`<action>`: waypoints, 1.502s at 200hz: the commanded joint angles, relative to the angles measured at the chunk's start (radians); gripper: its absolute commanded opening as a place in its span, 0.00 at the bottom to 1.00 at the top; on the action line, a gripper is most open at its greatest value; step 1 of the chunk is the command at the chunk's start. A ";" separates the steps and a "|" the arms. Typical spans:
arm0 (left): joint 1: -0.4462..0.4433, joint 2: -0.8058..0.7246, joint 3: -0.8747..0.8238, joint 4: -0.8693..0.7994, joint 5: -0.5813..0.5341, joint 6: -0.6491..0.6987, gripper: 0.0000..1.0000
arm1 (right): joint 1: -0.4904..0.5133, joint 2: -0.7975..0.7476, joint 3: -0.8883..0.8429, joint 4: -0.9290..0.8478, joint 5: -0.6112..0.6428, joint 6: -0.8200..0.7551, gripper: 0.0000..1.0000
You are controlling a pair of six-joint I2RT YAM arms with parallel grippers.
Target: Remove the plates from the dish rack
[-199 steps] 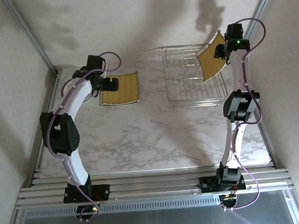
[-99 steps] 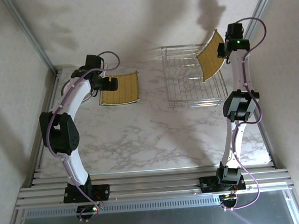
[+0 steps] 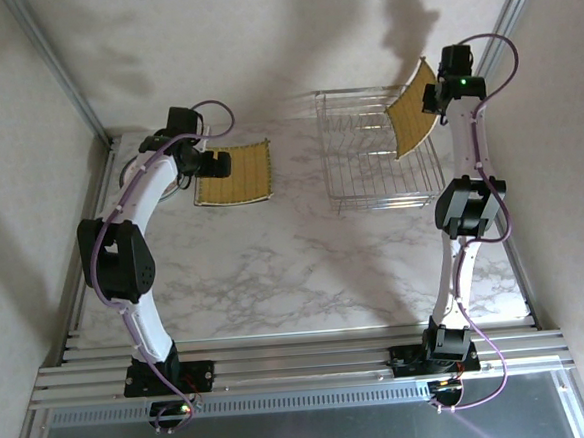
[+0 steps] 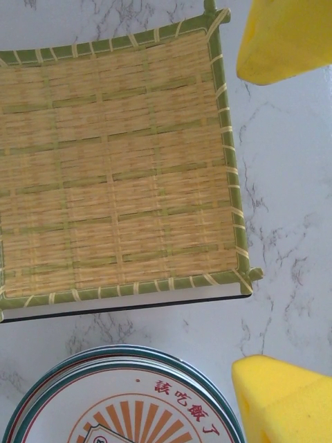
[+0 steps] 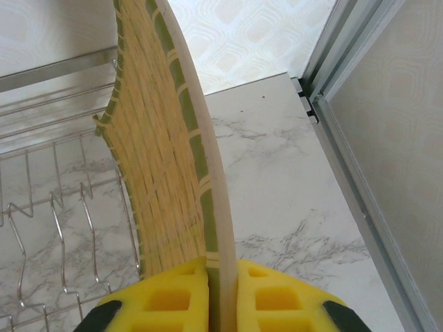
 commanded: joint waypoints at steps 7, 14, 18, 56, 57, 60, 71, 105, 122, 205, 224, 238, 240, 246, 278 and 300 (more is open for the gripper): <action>0.007 -0.023 -0.025 0.002 0.024 -0.017 1.00 | 0.027 -0.133 -0.014 0.000 0.064 -0.009 0.00; 0.007 -0.025 -0.036 0.005 0.029 -0.021 1.00 | 0.030 -0.149 -0.015 -0.004 0.074 -0.008 0.00; 0.007 -0.027 -0.043 0.007 0.031 -0.023 1.00 | 0.031 -0.160 -0.015 -0.006 0.078 -0.007 0.00; 0.007 -0.063 -0.110 0.040 0.037 -0.038 1.00 | 0.050 -0.274 -0.072 -0.002 0.139 -0.027 0.00; 0.007 -0.063 -0.111 0.041 0.037 -0.039 1.00 | 0.050 -0.278 -0.077 0.000 0.139 -0.027 0.00; 0.007 -0.067 -0.114 0.042 0.036 -0.040 1.00 | 0.051 -0.288 -0.086 0.003 0.140 -0.030 0.00; 0.008 -0.080 -0.129 0.049 0.035 -0.045 1.00 | 0.052 -0.327 -0.112 0.008 0.158 -0.039 0.00; 0.005 -0.124 -0.174 0.073 0.032 -0.058 1.00 | 0.055 -0.453 -0.210 0.025 0.165 -0.058 0.00; 0.004 -0.145 -0.198 0.082 0.033 -0.064 1.00 | 0.055 -0.527 -0.277 0.026 0.133 -0.040 0.00; -0.032 -0.224 -0.298 0.099 -0.051 -0.116 1.00 | 0.058 -1.043 -0.993 0.362 -0.561 0.410 0.00; -0.046 -0.260 -0.353 0.118 -0.068 -0.133 1.00 | 0.062 -1.150 -1.227 0.593 -0.722 0.591 0.00; -0.064 -0.297 -0.390 0.137 -0.060 -0.149 1.00 | 0.069 -1.221 -1.376 0.739 -0.783 0.692 0.00; -0.069 -0.303 -0.393 0.138 -0.063 -0.150 0.99 | 0.069 -1.230 -1.394 0.759 -0.795 0.706 0.00; -0.085 -0.322 -0.402 0.142 -0.078 -0.153 1.00 | 0.068 -1.258 -1.444 0.808 -0.811 0.738 0.00; -0.149 -0.462 -0.475 0.240 0.032 -0.205 1.00 | 0.075 -1.375 -1.631 0.967 -0.849 0.842 0.00; -0.148 -0.537 -0.537 0.382 0.290 -0.254 1.00 | 0.076 -1.386 -1.698 1.063 -0.887 0.898 0.00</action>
